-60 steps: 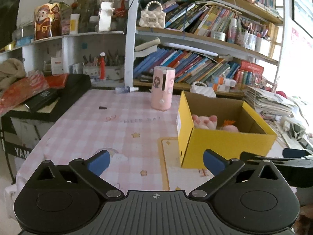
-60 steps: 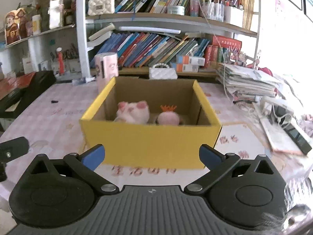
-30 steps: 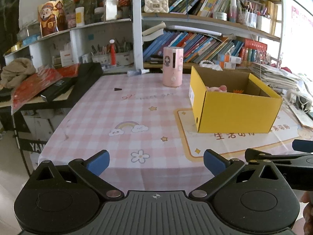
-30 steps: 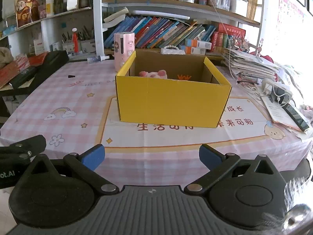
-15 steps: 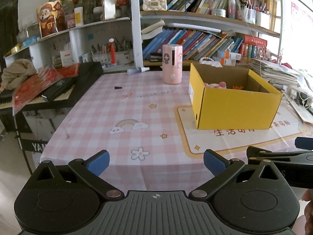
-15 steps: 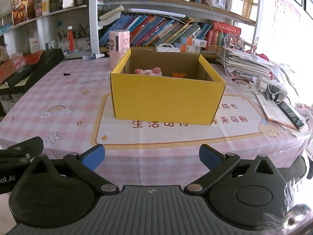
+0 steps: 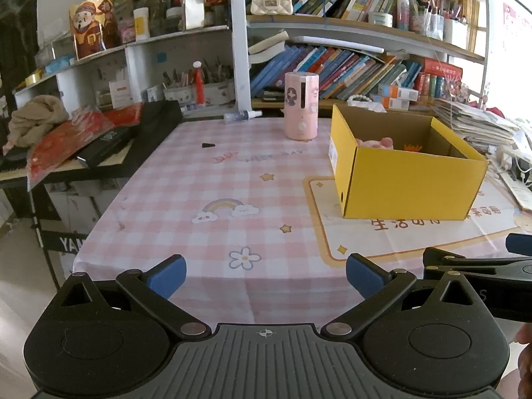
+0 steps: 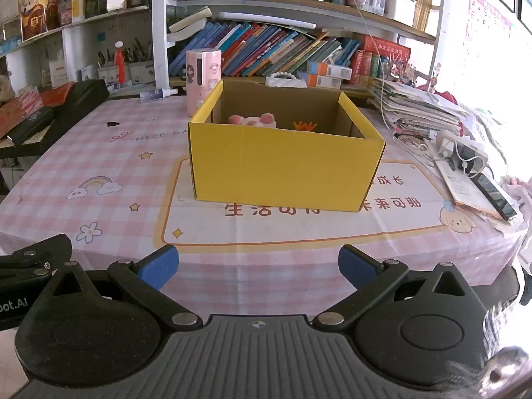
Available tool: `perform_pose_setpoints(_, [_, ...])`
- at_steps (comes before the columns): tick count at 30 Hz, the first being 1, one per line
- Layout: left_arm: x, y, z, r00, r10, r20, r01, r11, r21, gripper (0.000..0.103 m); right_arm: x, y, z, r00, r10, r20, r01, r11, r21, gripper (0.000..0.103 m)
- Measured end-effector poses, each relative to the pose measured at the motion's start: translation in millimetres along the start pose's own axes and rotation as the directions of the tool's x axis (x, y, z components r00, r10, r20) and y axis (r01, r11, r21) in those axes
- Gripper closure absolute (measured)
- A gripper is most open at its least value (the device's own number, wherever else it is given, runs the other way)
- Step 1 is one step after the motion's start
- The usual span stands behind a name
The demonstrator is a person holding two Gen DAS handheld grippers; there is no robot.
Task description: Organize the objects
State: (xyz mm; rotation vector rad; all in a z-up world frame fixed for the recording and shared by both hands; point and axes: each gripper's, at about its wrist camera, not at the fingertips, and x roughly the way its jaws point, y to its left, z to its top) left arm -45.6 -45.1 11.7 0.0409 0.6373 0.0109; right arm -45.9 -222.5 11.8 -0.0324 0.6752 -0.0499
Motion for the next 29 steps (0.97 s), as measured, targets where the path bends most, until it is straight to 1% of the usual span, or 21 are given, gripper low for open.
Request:
perform_pose_setpoints(10, [4,2,5,1.0,0.01,-0.012,-0.01,1.0,-0.007,0.0,4,4,6,1.0,-0.012,0.007,0.012,1.0,-0.008,0.0])
perform_pose_setpoints(29, [8,3,6,0.999,0.019,-0.037,-0.02,1.0,-0.016,0.0,12,8,6,1.0,-0.003,-0.008,0.003,1.0,-0.001,0.0])
